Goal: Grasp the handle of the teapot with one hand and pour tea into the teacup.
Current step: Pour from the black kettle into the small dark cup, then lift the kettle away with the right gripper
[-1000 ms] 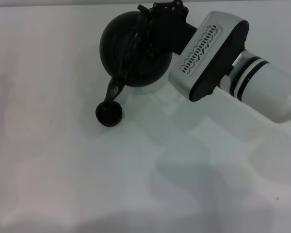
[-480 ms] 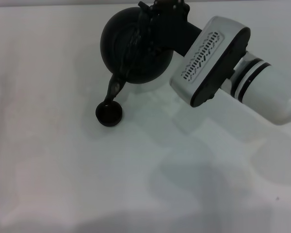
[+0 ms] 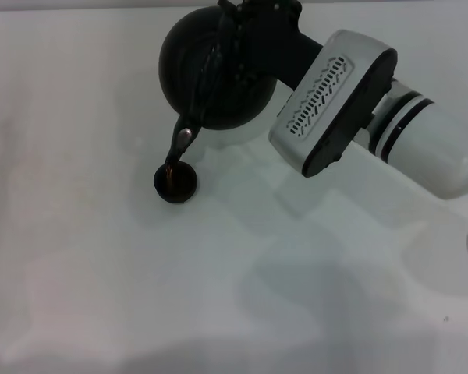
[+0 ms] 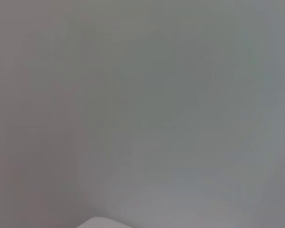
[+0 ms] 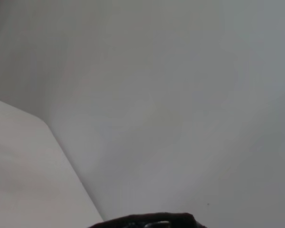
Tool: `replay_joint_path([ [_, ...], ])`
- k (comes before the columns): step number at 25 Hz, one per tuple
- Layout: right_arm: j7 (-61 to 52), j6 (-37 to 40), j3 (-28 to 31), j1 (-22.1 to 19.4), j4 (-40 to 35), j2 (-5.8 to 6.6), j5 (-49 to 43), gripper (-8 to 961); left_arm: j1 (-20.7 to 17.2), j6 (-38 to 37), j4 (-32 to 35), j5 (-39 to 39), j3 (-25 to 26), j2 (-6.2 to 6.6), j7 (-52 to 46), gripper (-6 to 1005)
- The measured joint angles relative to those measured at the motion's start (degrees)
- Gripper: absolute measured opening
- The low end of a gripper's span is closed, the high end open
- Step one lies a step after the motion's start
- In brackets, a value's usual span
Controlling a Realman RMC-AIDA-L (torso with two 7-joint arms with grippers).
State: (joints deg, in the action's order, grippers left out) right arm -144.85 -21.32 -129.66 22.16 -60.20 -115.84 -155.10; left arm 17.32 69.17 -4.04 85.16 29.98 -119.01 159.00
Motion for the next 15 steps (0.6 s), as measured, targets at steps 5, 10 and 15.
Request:
replay_joint_path([
  [5,0.01,-0.21,0.03,0.07,0.01,0.0,-0.65,130,0.0,0.01,0.0,0.0,-0.01,0.0,0.0,861],
  [10,0.01,-0.29,0.22,0.08,0.04,0.0,-0.73,128,0.0,0.04,0.0,0.0,-0.01,0.0,0.0,861],
  [15,0.02,-0.3,0.38,0.07,0.15,0.0,-0.73,127,0.0,0.09,0.0,0.0,-0.01,0.0,0.0,861],
])
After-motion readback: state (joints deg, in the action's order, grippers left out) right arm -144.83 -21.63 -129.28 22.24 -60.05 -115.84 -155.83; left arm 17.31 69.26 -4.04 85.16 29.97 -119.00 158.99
